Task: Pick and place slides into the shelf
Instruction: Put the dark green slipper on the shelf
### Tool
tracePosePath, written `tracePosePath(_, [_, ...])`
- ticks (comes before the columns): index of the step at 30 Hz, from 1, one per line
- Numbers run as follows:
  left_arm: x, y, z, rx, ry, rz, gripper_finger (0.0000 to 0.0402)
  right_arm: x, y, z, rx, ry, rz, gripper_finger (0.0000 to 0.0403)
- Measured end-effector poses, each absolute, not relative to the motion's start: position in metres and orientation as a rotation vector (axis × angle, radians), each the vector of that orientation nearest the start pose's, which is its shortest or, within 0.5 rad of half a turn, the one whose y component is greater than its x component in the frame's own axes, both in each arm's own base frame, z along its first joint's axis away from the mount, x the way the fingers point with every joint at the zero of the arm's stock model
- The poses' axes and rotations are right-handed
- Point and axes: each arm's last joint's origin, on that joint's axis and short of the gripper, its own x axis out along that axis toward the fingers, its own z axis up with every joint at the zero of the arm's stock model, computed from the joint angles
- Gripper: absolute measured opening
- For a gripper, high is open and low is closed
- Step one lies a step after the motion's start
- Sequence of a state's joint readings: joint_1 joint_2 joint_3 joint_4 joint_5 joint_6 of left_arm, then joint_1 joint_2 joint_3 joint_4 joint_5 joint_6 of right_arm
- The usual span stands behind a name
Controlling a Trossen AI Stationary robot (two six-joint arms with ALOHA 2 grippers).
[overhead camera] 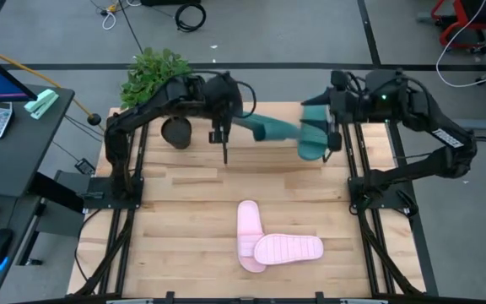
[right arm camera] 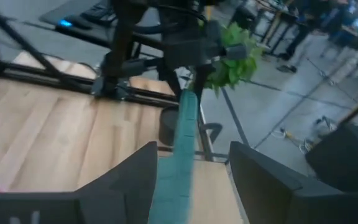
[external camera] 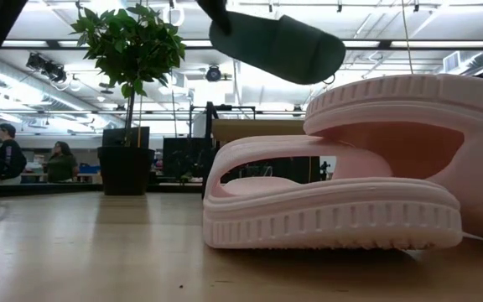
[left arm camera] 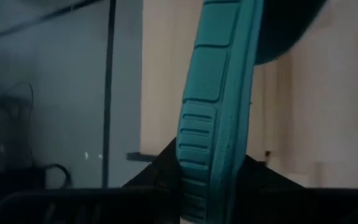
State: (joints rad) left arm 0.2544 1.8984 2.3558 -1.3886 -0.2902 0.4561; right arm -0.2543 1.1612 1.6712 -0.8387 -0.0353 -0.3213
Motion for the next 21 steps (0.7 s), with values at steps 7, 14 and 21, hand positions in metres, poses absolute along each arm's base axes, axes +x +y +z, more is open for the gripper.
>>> tracePosePath(7, [0.342,0.107,0.444,0.589,0.992,0.141,0.0077,0.206,-0.061,0.476,-0.130,0.409,-0.213,0.0209])
tracePosePath(14, [0.335,0.096,0.448,0.654,0.981,0.006,0.0077,0.234,-0.061,0.461,-0.057,0.469,-0.135,0.0209])
tracePosePath(21, [0.330,0.107,0.450,0.692,1.025,0.092,0.0077,0.249,-0.046,0.444,0.064,0.588,-0.086,0.0209])
